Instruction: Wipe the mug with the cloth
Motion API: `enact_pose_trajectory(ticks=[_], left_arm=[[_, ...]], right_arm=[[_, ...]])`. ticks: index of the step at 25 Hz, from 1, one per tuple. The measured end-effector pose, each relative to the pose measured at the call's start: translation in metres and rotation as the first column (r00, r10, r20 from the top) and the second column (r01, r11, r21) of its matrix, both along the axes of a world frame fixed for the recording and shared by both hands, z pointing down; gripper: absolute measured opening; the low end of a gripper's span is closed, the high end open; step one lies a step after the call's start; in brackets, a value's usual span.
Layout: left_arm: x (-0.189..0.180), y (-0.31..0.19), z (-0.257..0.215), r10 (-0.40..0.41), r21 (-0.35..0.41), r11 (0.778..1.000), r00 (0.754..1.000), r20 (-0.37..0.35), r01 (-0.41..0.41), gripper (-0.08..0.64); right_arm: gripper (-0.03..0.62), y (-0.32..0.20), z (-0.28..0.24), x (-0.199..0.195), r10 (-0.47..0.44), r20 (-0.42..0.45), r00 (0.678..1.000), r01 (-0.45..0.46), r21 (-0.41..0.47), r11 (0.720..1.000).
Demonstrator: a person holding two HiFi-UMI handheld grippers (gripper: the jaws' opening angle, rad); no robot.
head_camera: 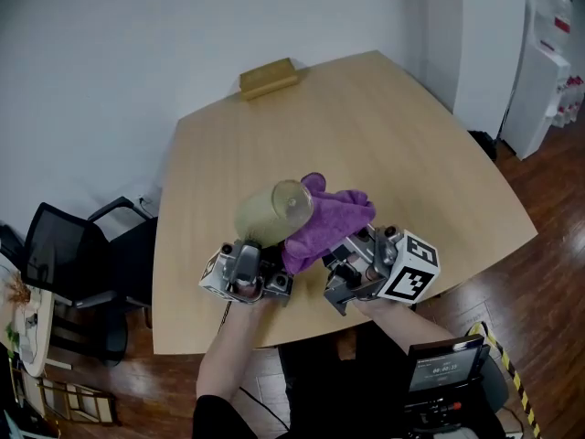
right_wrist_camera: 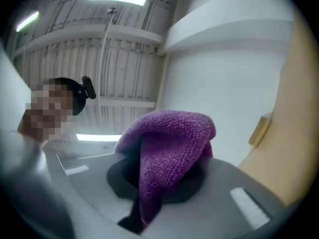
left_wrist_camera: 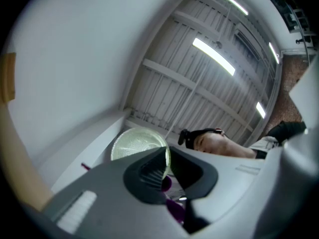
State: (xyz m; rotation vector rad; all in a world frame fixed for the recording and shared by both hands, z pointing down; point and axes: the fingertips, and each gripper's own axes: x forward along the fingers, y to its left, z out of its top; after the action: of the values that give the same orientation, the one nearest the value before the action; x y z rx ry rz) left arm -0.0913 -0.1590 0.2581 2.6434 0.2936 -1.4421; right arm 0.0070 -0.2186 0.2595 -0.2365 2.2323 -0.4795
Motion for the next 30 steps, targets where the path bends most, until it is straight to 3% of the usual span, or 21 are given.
enact_pose_trajectory(ticks=[3, 6, 8, 9, 11, 13, 14, 16, 19, 21, 22, 24, 26, 28, 30], left_arm=[[-0.001, 0.002, 0.005, -0.008, 0.034, 0.999, 0.999, 0.035, 0.007, 0.051], [0.008, 0.009, 0.004, -0.015, 0.075, 0.997, 0.997, 0.082, 0.009, 0.049], [0.012, 0.012, 0.005, -0.019, 0.094, 0.995, 0.995, 0.098, 0.009, 0.046], [0.011, 0.013, 0.004, -0.023, 0.102, 0.995, 0.995, 0.095, 0.013, 0.043], [0.007, 0.013, 0.001, -0.040, 0.114, 0.993, 0.996, 0.073, 0.031, 0.042], [0.002, 0.011, -0.001, -0.077, 0.123, 0.990, 0.995, 0.058, 0.069, 0.041], [0.002, 0.009, -0.001, -0.100, 0.130, 0.987, 0.993, 0.064, 0.091, 0.041], [0.011, 0.012, 0.001, -0.137, 0.162, 0.980, 0.985, 0.104, 0.119, 0.041], [0.028, 0.026, 0.006, -0.130, 0.222, 0.971, 0.979, 0.158, 0.093, 0.043], [0.031, 0.037, 0.007, -0.101, 0.255, 0.965, 0.980, 0.169, 0.056, 0.046], [0.030, 0.040, 0.008, -0.086, 0.263, 0.964, 0.981, 0.174, 0.038, 0.046], [0.029, 0.043, 0.010, -0.058, 0.268, 0.963, 0.981, 0.185, 0.007, 0.046], [0.029, 0.046, 0.010, -0.042, 0.275, 0.961, 0.981, 0.188, -0.011, 0.043], [0.026, 0.050, 0.008, -0.033, 0.284, 0.959, 0.983, 0.179, -0.020, 0.043], [0.023, 0.050, 0.007, -0.033, 0.289, 0.957, 0.984, 0.175, -0.019, 0.043]], right_arm=[[0.034, 0.002, 0.021, -0.024, 0.005, -0.167, 0.986, -0.001, 0.025, 1.000], [0.034, 0.004, 0.041, -0.043, 0.032, -0.361, 0.932, -0.001, 0.084, 0.996], [0.035, 0.002, 0.047, -0.043, 0.070, -0.424, 0.903, -0.026, 0.109, 0.994], [0.035, -0.002, 0.047, -0.037, 0.091, -0.421, 0.903, -0.053, 0.103, 0.993], [0.035, -0.012, 0.038, -0.011, 0.120, -0.318, 0.940, -0.114, 0.036, 0.993], [0.035, -0.022, 0.025, 0.021, 0.098, -0.098, 0.990, -0.107, -0.087, 0.991], [0.035, -0.024, 0.019, 0.031, 0.069, 0.015, 0.998, -0.066, -0.140, 0.988], [0.035, -0.020, 0.009, 0.032, -0.020, 0.175, 0.984, 0.055, -0.200, 0.978], [0.034, -0.003, 0.007, 0.004, -0.190, 0.296, 0.936, 0.265, -0.241, 0.934], [0.034, 0.000, 0.019, -0.013, -0.246, 0.264, 0.932, 0.316, -0.268, 0.910], [0.034, 0.001, 0.028, -0.022, -0.258, 0.183, 0.949, 0.302, -0.277, 0.912], [0.034, 0.001, 0.045, -0.037, -0.244, -0.046, 0.969, 0.224, -0.267, 0.937], [0.034, 0.000, 0.046, -0.032, -0.192, -0.163, 0.968, 0.157, -0.206, 0.966], [0.035, -0.004, 0.029, 0.000, -0.137, -0.097, 0.986, 0.124, -0.125, 0.984], [0.035, -0.001, 0.000, 0.039, -0.137, 0.078, 0.988, 0.140, -0.041, 0.989]])
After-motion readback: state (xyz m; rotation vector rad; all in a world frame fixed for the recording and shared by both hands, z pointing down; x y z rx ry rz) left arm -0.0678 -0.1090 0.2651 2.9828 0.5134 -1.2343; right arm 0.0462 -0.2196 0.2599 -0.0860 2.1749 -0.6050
